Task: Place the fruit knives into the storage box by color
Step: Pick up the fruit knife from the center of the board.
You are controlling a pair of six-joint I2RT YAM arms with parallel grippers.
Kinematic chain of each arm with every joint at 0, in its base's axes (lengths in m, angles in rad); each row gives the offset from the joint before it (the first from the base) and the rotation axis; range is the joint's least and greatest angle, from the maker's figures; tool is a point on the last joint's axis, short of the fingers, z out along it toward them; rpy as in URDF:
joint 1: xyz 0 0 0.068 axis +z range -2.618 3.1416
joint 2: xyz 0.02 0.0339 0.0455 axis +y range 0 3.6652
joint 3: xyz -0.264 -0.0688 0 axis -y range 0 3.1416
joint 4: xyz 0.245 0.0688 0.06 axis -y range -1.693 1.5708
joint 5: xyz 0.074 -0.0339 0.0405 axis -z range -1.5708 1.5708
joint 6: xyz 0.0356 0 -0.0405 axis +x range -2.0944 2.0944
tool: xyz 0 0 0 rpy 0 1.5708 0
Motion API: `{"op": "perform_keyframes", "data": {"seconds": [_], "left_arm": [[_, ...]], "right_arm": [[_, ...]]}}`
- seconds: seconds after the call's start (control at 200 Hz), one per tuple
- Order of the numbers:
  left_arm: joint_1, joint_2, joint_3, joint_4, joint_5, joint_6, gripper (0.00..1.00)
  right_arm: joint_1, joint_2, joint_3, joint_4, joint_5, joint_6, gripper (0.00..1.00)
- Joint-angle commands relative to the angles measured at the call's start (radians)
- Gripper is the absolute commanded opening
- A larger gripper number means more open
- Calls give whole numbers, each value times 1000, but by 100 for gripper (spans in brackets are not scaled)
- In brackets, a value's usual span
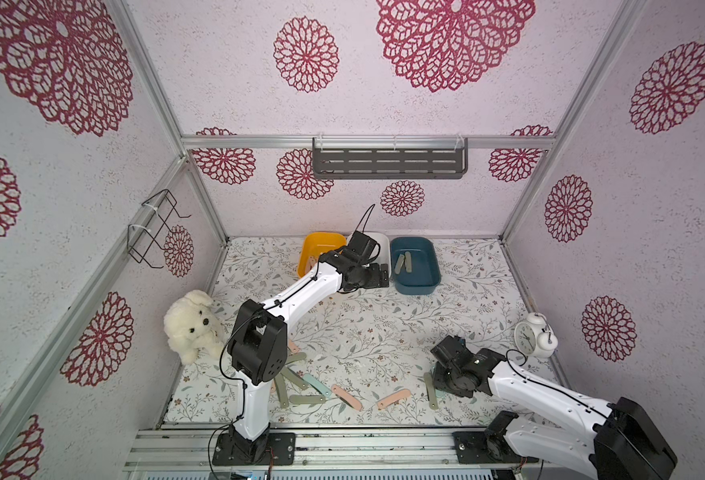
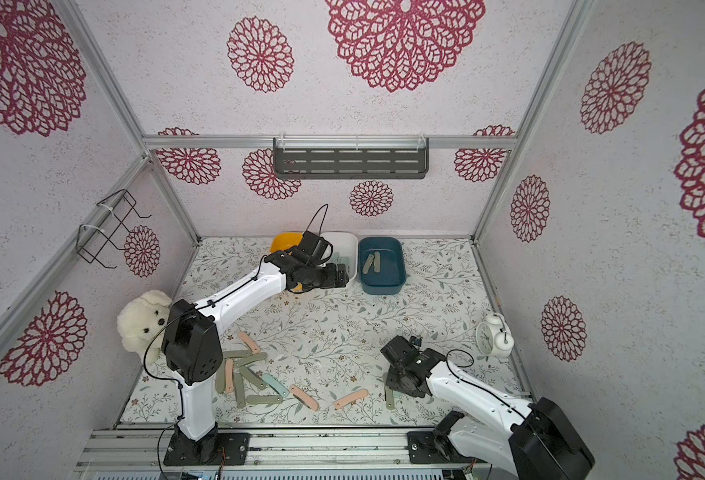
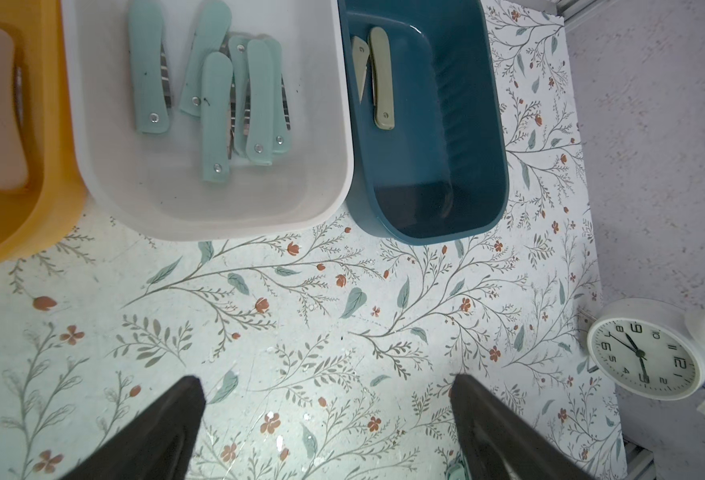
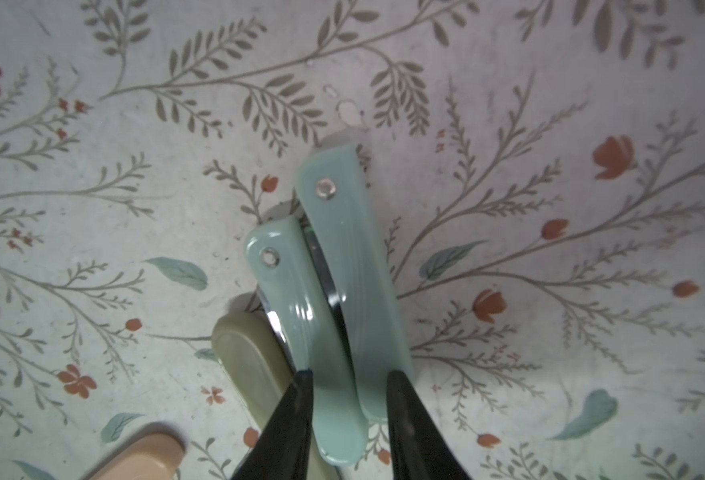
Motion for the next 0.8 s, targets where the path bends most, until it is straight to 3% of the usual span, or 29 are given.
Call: {"op": "perform_keyframes", "data": {"seconds": [0.0, 0.215, 0.635, 0.796], "left_arm": [[3, -51, -7, 30, 12, -1, 97], [3, -49, -10, 32, 18, -6, 97], [3, -38, -9, 21, 13, -5, 97], [4, -41, -7, 10, 0, 5, 97]], "right_arm": [[22, 13, -21, -12, 6, 47, 34], [21, 33, -5, -11, 36, 23, 35], [-5, 106, -18, 68, 26, -29, 25], [-11, 171, -11, 114, 10, -57, 38]]}}
